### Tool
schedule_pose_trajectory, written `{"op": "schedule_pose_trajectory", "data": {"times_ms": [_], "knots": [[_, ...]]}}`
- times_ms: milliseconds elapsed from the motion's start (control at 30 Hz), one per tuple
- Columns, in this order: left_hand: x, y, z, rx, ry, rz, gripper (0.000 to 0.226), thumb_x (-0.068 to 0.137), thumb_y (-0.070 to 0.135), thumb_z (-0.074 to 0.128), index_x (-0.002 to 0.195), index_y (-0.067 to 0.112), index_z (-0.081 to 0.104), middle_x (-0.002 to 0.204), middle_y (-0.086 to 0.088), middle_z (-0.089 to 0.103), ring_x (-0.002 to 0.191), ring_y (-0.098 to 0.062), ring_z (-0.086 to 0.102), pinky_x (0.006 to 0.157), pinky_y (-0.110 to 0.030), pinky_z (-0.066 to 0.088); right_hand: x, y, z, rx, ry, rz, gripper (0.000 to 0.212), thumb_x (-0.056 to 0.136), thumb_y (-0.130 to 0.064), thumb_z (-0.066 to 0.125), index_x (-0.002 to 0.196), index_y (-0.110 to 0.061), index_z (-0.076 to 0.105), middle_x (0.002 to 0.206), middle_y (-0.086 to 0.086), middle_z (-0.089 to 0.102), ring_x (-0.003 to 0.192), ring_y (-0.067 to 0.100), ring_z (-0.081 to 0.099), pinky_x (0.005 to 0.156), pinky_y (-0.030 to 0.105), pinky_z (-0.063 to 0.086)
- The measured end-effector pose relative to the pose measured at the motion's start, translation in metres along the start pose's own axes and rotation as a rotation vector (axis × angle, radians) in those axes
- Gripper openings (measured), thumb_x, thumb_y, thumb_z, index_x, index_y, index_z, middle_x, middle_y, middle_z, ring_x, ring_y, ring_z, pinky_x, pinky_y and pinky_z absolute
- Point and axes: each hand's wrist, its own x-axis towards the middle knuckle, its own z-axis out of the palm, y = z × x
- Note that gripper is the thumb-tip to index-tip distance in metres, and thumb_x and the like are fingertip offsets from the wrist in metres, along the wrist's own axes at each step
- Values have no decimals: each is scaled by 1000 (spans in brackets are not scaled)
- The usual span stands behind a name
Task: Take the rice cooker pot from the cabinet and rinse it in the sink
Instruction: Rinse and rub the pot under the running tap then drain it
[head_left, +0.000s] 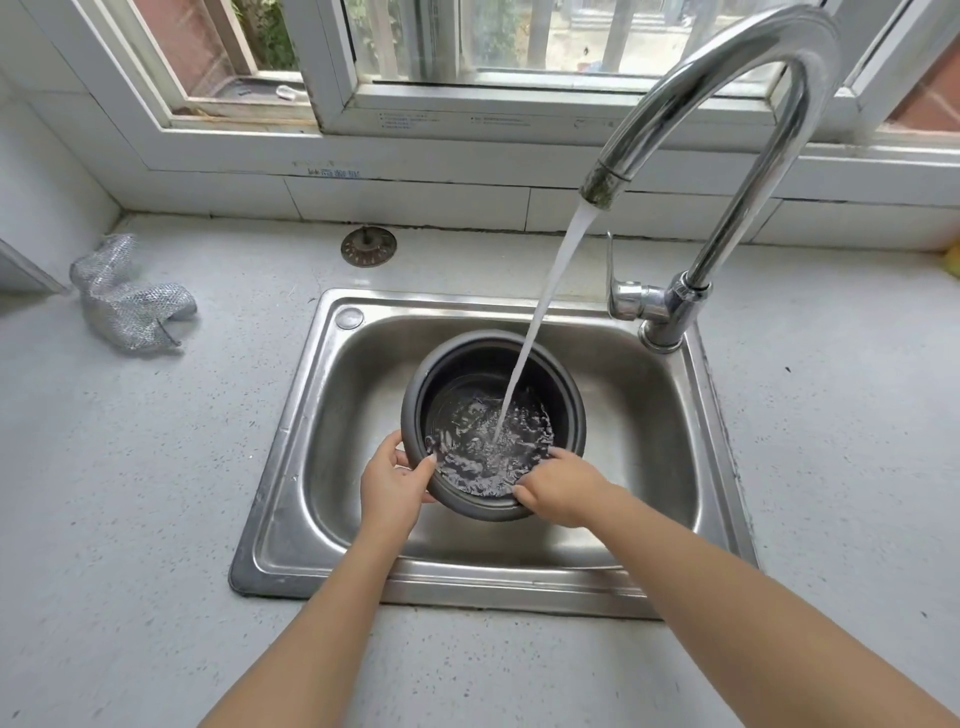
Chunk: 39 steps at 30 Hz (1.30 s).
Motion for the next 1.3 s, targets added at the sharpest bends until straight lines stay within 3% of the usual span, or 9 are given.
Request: {"op": "schedule_pose_trajectory", "data": {"times_ms": [167, 333, 567, 700, 767, 867, 1100, 1200, 1300], "knots": [[0, 0, -1, 2, 6, 5, 17, 82, 4, 64, 93, 17, 64, 64, -5, 48, 54, -16, 61, 56, -37, 60, -2, 24, -11, -189, 49, 11, 43, 99, -28, 26, 100, -16, 67, 107, 3, 68, 119, 23, 48, 117, 40, 8], [0, 2, -1, 1, 12, -12, 18, 82, 4, 63, 87, 21, 65, 61, -1, 48, 53, -13, 62, 55, -33, 59, -3, 33, -23, -259, 116, 32, 42, 98, -29, 28, 100, -15, 68, 104, 0, 69, 116, 22, 46, 119, 39, 3], [2, 1, -4, 31, 41, -8, 18, 84, 7, 60, 82, 24, 62, 62, -2, 49, 64, -24, 56, 72, -53, 56, -9, 17, -8, -146, 60, -77, 65, 96, -54, 23, 97, -11, 71, 98, 8, 71, 104, 26, 55, 107, 37, 24], [-1, 5, -2, 22, 60, 18, 23, 86, 10, 60, 104, 23, 60, 69, 1, 55, 69, -22, 60, 75, -45, 55, -17, 18, 6, -137, 14, -101, 66, 89, -63, 31, 123, -13, 57, 123, 4, 62, 124, 26, 44, 116, 41, 12], [-2, 7, -1, 23, 95, -2, 37, 85, 13, 62, 120, 17, 50, 77, 1, 55, 75, -23, 60, 77, -42, 52, -17, 17, 6, -186, -20, -119, 58, 89, -52, 45, 133, -16, 47, 131, 3, 56, 128, 26, 41, 116, 42, 10], [-4, 9, -1, 16, 102, -34, 34, 83, 14, 65, 112, 15, 47, 82, 3, 55, 79, -25, 60, 79, -44, 52, -16, 13, 2, -184, 1, -110, 39, 91, -28, 49, 128, -19, 51, 128, 2, 59, 124, 24, 45, 115, 40, 12], [-7, 10, 0, -81, -1, -105, 64, 80, 0, 63, 133, 27, 41, 87, 6, 58, 77, -7, 61, 73, -26, 51, -9, 4, 1, -119, 15, -61, 35, 92, -28, 50, 125, -16, 53, 123, 6, 61, 123, 23, 46, 116, 41, 9], [-6, 7, 4, -97, -10, -201, 53, 80, -2, 62, 128, 11, 43, 86, 0, 61, 84, -19, 64, 80, -39, 55, -7, 1, -2, -83, 2, -45, 34, 92, -28, 50, 124, -17, 54, 120, 7, 62, 120, 24, 49, 116, 42, 8], [-8, 6, 8, -154, -76, -301, 51, 81, 0, 64, 123, 13, 39, 100, -11, 62, 84, -28, 66, 56, -32, 57, -6, 1, -1, -55, -4, -36, 34, 92, -28, 51, 124, -18, 54, 119, 7, 62, 120, 24, 50, 116, 43, 5]]}}
